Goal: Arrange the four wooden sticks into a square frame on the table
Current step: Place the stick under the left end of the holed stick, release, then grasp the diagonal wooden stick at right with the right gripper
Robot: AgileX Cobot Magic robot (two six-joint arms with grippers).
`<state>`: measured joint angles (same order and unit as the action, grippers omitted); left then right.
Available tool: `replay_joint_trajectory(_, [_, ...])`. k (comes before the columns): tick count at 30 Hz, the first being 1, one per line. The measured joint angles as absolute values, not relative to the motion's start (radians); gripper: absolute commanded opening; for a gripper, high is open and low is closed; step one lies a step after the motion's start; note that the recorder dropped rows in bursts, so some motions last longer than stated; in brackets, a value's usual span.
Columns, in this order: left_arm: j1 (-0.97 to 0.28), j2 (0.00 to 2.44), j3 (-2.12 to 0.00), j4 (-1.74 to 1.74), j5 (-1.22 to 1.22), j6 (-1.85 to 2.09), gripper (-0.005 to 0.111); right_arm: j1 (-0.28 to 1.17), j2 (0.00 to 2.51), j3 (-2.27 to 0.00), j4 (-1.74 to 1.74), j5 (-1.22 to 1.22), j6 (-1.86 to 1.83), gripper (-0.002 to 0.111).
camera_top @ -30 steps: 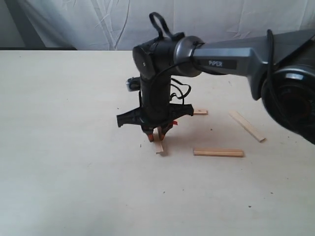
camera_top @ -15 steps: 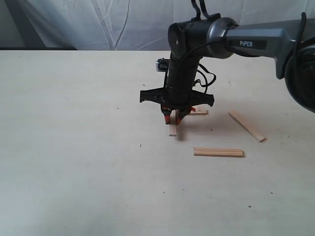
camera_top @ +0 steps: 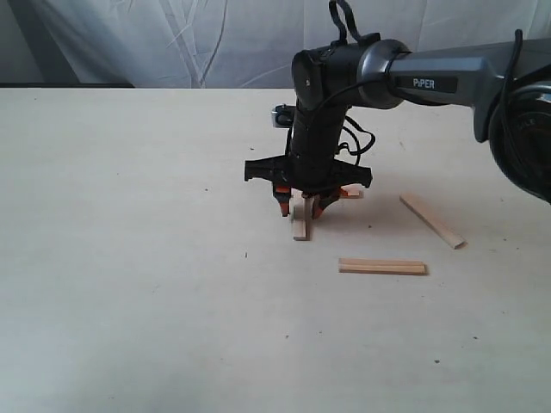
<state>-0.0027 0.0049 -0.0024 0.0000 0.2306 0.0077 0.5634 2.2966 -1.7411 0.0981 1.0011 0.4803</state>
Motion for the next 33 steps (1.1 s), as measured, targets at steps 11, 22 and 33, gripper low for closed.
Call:
replay_joint_trajectory(11, [-0.003, 0.005, -0.002, 0.000, 0.231, 0.008, 0.000, 0.499, 2.211, -1.741, 0.089, 1.134, 0.303, 0.058])
replay_joint_trajectory(22, [-0.003, 0.005, -0.002, 0.000, 0.231, 0.008, 0.000, 0.289, 2.099, -1.485, 0.026, 1.094, -0.025, 0.058])
replay_joint_trajectory(33, [-0.003, 0.005, -0.002, 0.000, 0.231, 0.008, 0.000, 0.247, 2.092, -1.310, -0.060, 0.783, -0.092, 0.047])
